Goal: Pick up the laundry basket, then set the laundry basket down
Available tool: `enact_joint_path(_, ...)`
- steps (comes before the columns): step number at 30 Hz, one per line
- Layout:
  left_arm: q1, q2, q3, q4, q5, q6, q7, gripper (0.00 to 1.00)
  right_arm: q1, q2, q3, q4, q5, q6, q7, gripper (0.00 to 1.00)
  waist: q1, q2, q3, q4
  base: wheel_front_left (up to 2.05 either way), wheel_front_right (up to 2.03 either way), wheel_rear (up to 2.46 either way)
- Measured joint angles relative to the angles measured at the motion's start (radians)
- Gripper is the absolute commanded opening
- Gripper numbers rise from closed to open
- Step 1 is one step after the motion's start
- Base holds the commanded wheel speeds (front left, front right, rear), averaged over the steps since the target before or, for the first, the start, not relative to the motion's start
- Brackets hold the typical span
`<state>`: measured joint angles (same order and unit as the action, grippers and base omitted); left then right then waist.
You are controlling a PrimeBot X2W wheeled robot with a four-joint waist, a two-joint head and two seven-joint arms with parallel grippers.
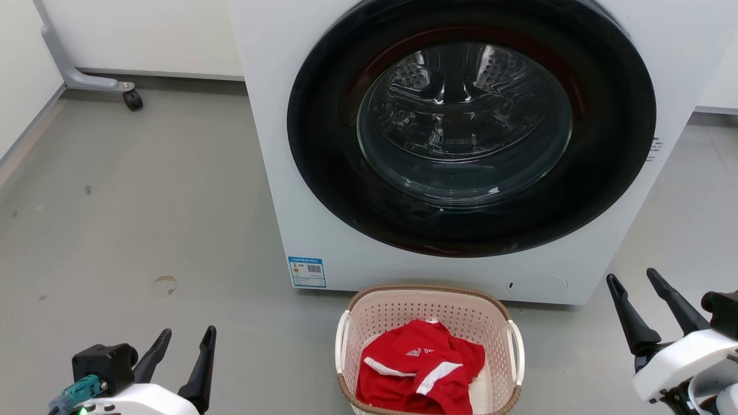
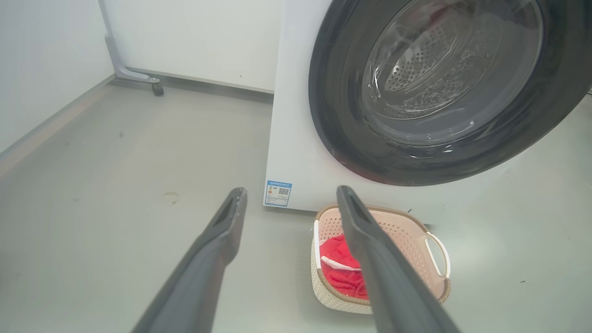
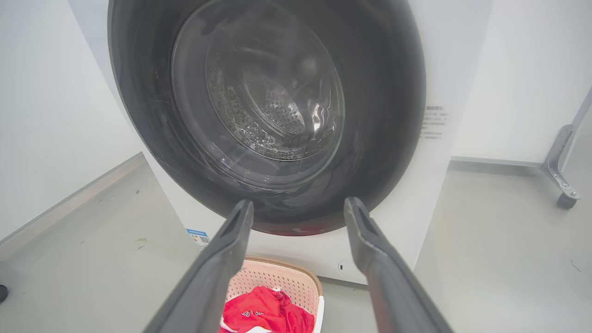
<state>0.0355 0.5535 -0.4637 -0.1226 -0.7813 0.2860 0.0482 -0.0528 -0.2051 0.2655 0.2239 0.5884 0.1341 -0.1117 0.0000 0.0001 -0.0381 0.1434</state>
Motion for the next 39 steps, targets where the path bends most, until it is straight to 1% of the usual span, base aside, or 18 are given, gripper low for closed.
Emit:
enact_joint_path(13, 0.0, 0.002, 0.01, 0.002, -0.011, 0.0, -0.009, 1.0, 0.0, 0.005, -0.008, -0.001, -0.008, 0.0, 0.0, 1.0, 0.0, 0.0, 0.0, -0.002, 0.0, 0.0, 0.0)
enact_joint_path(18, 0.0, 0.015, 0.006, 0.001, -0.008, -0.002, -0.015, 1.0, 0.0, 0.005, -0.011, -0.002, -0.009, 0.0, 0.0, 1.0, -0.0001, 0.0, 0.002, -0.002, 0.0, 0.0, 0.0)
enact_joint_path(19, 0.0, 0.018, 0.002, 0.002, -0.006, -0.003, -0.015, 0.0, 0.0, 0.005, -0.01, -0.001, -0.008, 0.0, 0.0, 0.0, -0.0001, 0.0, 0.003, -0.002, 0.0, 0.0, 0.0)
enact_joint_path(21, 0.004, -0.002, -0.008, 0.024, -0.006, -0.003, -0.013, 0.0, 0.007, 0.023, -0.005, 0.017, -0.008, 0.0, 0.0, 0.0, 0.0, 0.0, 0.003, -0.002, 0.0, 0.0, 0.0)
enact_joint_path(25, 0.031, -0.059, -0.04, 0.071, -0.006, -0.003, -0.012, 0.0, 0.055, 0.078, 0.017, 0.06, -0.007, 0.0, 0.001, 0.0, 0.0, 0.0, 0.004, -0.002, 0.0, 0.0, 0.0)
enact_joint_path(27, 0.045, -0.077, -0.046, 0.083, -0.013, -0.004, -0.011, 0.0, 0.076, 0.096, 0.021, 0.067, 0.0, 0.0, 0.002, 0.0, 0.0, 0.0, 0.005, -0.003, 0.0, 0.0, 0.0)
enact_joint_path(32, 0.045, -0.088, -0.027, 0.093, -0.047, -0.019, -0.007, 0.0, 0.079, 0.095, 0.008, 0.068, 0.039, 0.0, 0.011, 0.0, 0.0011, 0.0, 0.003, -0.01, 0.0, 0.0, 0.0)
enact_joint_path(39, 0.044, -0.11, 0.003, 0.113, -0.095, -0.037, -0.007, 0.0, 0.078, 0.097, -0.014, 0.068, 0.095, 0.0, 0.023, 0.0, 0.0004, 0.0, 0.008, -0.018, 0.0, 0.0, 0.0)
